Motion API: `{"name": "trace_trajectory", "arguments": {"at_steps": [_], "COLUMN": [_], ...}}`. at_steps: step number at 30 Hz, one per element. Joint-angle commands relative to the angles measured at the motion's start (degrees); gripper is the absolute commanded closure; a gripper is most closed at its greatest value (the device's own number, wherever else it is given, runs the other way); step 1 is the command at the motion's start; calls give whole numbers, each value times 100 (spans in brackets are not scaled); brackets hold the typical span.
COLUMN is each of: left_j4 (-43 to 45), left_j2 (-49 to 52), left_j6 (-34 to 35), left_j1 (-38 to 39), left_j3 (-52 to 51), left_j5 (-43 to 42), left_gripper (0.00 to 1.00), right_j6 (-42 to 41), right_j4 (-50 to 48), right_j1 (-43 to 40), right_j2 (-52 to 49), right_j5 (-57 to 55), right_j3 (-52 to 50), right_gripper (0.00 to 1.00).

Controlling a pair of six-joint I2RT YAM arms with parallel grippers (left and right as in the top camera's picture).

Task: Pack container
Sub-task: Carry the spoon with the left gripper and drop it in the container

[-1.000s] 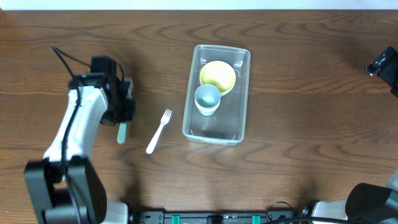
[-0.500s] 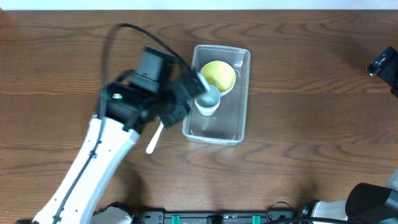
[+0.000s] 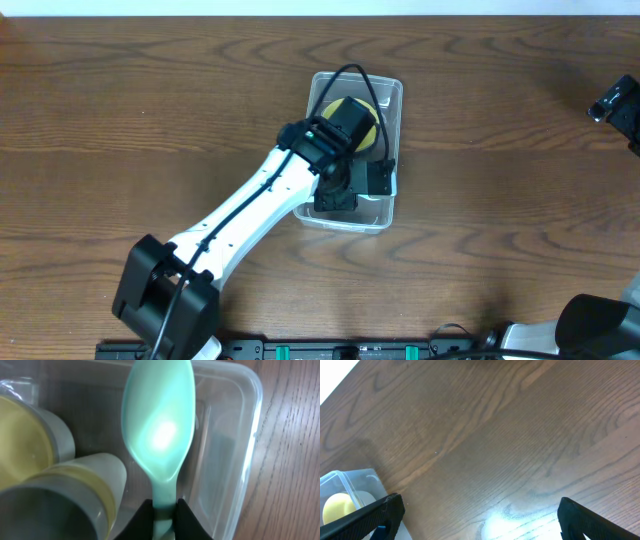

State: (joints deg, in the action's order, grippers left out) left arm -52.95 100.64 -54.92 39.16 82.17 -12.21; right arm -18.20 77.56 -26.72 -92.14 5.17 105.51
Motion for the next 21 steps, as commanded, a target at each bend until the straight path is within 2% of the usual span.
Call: {"name": "trace_trajectory", "arguments": {"at_steps": [1, 2, 3, 4, 8, 11, 14, 18, 21], "left_j4": [11, 9, -11, -42, -98, -293, -811, -1331, -1384], "left_j2": [-50, -79, -120, -212, -767, -1432, -1982, -2332, -2304], "left_j6": [-85, -24, 17, 105, 546, 1668, 2505, 3884, 4942], "left_j1": [-2, -2, 0, 4, 2, -2, -153, -807, -1467], "left_j3": [-7, 11, 31, 66, 138, 138, 138, 103, -87], "left_j5": [197, 367, 531, 745, 1331, 1867, 1937, 1934, 1928], "left_gripper": [45, 19, 5, 2, 2, 2, 2, 2, 2], "right_j6": [68, 68, 68, 68, 68, 68, 68, 68, 68], "right_j4": [4, 4, 4, 4, 4, 4, 4, 4, 4], "right_j1": [-22, -24, -22, -22, -22, -22, -22, -22, -22], "right_j2": [52, 52, 52, 52, 52, 50, 52, 52, 52], "right_j5": [-2, -2, -2, -2, -2, -2, -2, -2, -2], "right_j3": [2, 2, 2, 2, 2, 0, 2, 2, 2], "right_gripper": [1, 1, 1, 1, 1, 1, 1, 1, 1]}}
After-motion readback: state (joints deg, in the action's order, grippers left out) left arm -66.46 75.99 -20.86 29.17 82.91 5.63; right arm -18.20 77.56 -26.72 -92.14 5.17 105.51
